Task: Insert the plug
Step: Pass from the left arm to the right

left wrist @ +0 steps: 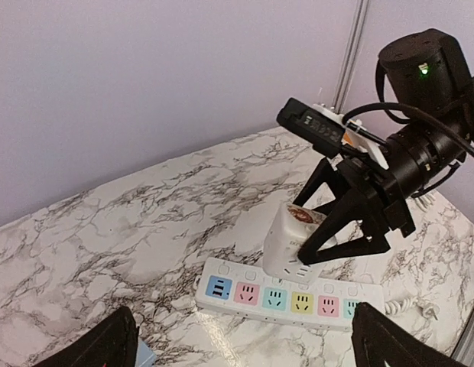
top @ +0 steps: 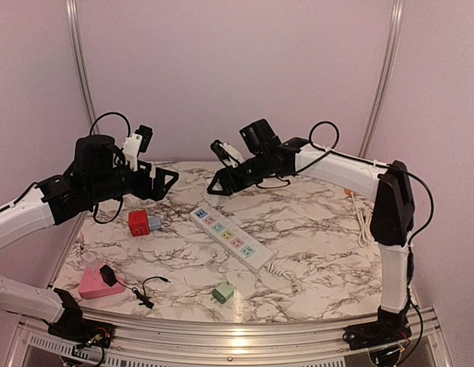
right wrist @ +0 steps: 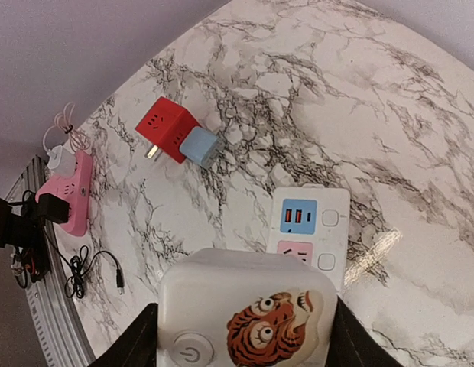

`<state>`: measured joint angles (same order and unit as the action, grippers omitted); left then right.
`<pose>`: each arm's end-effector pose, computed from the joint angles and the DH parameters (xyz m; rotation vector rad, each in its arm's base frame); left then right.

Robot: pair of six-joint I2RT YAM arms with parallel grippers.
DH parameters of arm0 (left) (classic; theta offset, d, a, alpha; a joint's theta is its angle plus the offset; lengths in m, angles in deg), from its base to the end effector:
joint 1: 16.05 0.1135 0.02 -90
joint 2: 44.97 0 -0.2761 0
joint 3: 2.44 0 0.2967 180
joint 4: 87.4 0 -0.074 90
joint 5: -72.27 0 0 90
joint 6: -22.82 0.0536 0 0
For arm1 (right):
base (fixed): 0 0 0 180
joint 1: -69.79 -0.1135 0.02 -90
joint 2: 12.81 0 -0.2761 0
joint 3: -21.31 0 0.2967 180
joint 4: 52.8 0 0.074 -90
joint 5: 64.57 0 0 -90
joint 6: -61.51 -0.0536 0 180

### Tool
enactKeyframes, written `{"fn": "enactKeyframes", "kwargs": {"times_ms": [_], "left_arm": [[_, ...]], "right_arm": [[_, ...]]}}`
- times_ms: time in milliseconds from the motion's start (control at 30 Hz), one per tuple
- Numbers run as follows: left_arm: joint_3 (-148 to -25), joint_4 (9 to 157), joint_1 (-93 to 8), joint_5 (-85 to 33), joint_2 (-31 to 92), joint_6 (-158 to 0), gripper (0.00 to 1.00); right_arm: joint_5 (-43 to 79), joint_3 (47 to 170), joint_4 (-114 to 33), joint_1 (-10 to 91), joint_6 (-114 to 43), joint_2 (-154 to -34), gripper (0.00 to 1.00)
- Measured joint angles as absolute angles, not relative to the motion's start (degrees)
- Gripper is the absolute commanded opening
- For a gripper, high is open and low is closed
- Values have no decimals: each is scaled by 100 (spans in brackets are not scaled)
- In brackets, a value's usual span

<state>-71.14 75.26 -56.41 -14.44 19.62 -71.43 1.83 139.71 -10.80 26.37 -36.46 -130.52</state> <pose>0.2470 -0.2059 0.3550 0.5274 1.7522 -0.5014 0.3757 0.3851 0.2802 -0.9420 2.2057 0.9179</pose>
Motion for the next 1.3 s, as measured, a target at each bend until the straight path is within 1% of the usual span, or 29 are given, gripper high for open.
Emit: {"fn": "enactKeyframes", "kwargs": {"times_ms": [200, 333, 433, 733, 1100, 1300], "left_arm": [[-6771, 7164, -4728, -1947, 1954, -7735, 99], [-6765, 7098, -4240, -2452, 1943, -7987, 99], [-6651, 7098, -3974, -2624, 1877, -8085, 99], [-6083, 7203, -3919, -2869, 1766, -8201, 99], [-6022, 7465, -3832, -3000, 1812, -8286, 99], [-6019, 7498, -3784, -3090, 1901, -8306, 99]], "right_arm": [[406, 14703, -693, 2637, -3071, -13671, 18], [572, 14793, -615, 2633, -2822, -13828, 18], [723, 14793, -556, 2615, -2675, -13909, 18], [1178, 14793, -551, 2349, -2361, -14086, 18], [1453, 14780, -951, 2239, -2278, -14313, 18], [1444, 14780, -936, 2239, -2286, -14429, 18]]}}
